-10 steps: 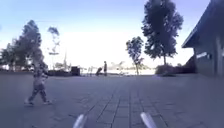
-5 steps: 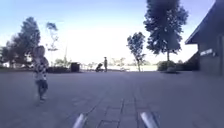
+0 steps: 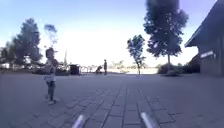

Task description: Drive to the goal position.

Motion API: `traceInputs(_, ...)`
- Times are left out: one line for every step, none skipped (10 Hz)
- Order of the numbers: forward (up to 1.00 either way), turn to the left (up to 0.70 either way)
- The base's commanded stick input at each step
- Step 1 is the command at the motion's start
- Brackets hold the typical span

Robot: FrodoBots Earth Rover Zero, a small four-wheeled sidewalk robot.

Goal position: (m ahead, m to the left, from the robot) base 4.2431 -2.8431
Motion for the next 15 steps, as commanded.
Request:
traceInputs(0.97,-0.39)
traceInputs(0.97,-0.39)
traceInputs(0.97,-0.39)
traceInputs(0.97,-0.39)
traceInputs(0.98,-0.39)
traceInputs(0.98,-0.39)
traceInputs(0.98,-0.39)
traceInputs(0.97,-0.39)
traceInputs(0.97,-0.35)
traceInputs(0.97,-0.29)
traceInputs(0.97,-0.20)
traceInputs(0.97,0.00)
traceInputs(0.97,0.00)
traceInputs(0.97,0.00)
traceInputs(0.97,0.00)
